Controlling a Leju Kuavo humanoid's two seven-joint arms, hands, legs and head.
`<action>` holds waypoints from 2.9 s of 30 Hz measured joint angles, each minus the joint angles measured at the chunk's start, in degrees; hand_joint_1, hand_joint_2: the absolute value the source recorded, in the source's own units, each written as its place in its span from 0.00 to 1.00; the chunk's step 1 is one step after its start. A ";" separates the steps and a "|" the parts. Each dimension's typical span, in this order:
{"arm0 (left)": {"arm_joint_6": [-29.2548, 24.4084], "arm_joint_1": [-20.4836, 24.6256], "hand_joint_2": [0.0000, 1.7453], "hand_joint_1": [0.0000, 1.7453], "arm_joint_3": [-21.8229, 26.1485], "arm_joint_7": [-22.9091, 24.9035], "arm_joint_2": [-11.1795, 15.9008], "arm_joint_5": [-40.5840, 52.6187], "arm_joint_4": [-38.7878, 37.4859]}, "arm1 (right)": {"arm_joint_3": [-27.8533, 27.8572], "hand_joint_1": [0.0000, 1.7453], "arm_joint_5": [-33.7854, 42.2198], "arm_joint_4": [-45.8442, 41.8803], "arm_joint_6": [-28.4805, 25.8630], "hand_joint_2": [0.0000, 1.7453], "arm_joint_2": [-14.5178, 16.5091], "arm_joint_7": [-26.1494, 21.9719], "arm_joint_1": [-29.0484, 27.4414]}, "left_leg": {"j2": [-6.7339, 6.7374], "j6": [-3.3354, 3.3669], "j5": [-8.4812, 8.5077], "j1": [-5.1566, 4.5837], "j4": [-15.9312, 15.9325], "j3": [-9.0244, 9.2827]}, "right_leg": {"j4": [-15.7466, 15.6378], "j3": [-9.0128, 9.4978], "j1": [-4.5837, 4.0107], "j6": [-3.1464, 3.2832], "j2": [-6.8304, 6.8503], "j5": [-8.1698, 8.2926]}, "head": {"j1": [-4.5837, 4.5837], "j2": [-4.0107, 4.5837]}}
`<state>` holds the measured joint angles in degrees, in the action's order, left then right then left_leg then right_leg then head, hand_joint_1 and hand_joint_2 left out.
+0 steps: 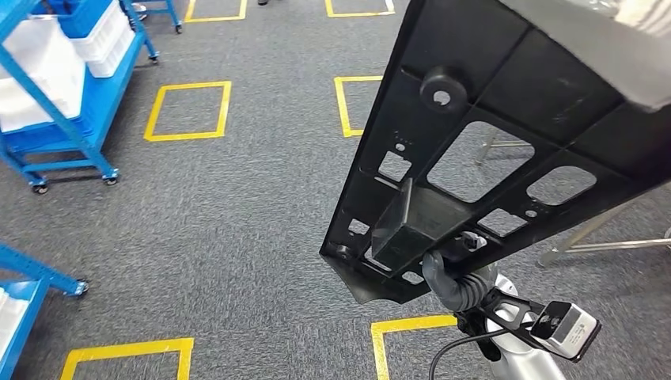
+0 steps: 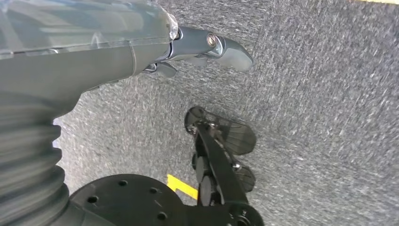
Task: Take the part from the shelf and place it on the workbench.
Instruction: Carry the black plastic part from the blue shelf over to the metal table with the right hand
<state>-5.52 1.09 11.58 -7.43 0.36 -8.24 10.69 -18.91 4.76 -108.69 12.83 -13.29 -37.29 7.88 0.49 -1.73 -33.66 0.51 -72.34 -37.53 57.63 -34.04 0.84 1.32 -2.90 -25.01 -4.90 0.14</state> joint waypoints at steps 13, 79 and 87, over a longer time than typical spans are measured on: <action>-0.03 -0.24 1.00 0.00 0.04 -0.16 -0.09 -0.41 -0.02 | -0.35 1.00 -0.23 0.12 0.11 1.00 0.24 0.00 -0.01 | 0.71 3.08 6.92 0.21 15.07 6.12 | 14.63 -7.69 0.05 -3.20 2.16 -6.74 | 0.01 0.01; -0.05 0.61 1.00 0.00 3.13 -3.06 -0.79 -1.20 0.00 | 8.21 1.00 4.16 4.18 5.84 1.00 0.55 0.31 3.42 | 3.74 2.61 6.55 -0.12 15.64 6.75 | 5.98 -3.39 0.31 -3.16 5.12 -1.33 | 0.01 0.01; 0.73 0.94 1.00 0.00 3.13 -4.01 -0.76 -1.14 0.04 | 8.97 1.00 4.07 2.78 5.90 1.00 0.59 0.30 2.77 | 1.95 0.17 1.97 0.15 10.01 5.39 | -0.09 -0.52 0.05 -0.64 3.57 0.28 | 0.00 0.01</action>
<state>-4.80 2.03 14.71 -11.44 -0.41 -9.38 10.73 -9.94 8.82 -105.91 18.73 -12.70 -36.99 10.65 2.44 -1.56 -31.69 0.66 -62.33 -32.14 57.55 -34.56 0.89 0.68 0.67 -24.73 -4.91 0.15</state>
